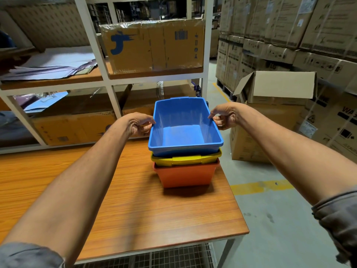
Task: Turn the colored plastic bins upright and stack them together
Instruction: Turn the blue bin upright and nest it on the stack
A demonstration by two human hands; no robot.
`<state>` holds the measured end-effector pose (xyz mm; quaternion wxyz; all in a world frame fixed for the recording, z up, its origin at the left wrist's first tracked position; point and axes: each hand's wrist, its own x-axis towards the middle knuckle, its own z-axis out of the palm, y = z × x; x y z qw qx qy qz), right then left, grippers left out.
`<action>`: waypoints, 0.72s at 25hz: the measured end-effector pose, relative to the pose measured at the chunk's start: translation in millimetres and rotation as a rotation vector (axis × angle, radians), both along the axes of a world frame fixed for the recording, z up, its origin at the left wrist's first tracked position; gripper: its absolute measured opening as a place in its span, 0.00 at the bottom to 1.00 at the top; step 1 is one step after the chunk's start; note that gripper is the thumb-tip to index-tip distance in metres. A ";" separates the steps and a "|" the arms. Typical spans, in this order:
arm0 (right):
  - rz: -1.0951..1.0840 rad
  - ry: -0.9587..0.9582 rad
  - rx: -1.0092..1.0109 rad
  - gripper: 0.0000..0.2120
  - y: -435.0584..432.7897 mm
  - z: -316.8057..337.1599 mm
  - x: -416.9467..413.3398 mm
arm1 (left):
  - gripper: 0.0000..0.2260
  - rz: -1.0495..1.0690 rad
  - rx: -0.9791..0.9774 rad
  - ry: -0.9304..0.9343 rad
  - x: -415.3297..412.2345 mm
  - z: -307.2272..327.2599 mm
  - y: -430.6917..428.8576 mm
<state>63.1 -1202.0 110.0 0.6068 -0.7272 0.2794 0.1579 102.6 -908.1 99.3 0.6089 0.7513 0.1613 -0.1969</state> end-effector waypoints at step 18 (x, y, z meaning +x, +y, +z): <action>-0.048 -0.448 0.157 0.15 -14.4 20.2 -100.2 | 0.19 0.163 -0.152 -0.491 -121.7 15.7 13.8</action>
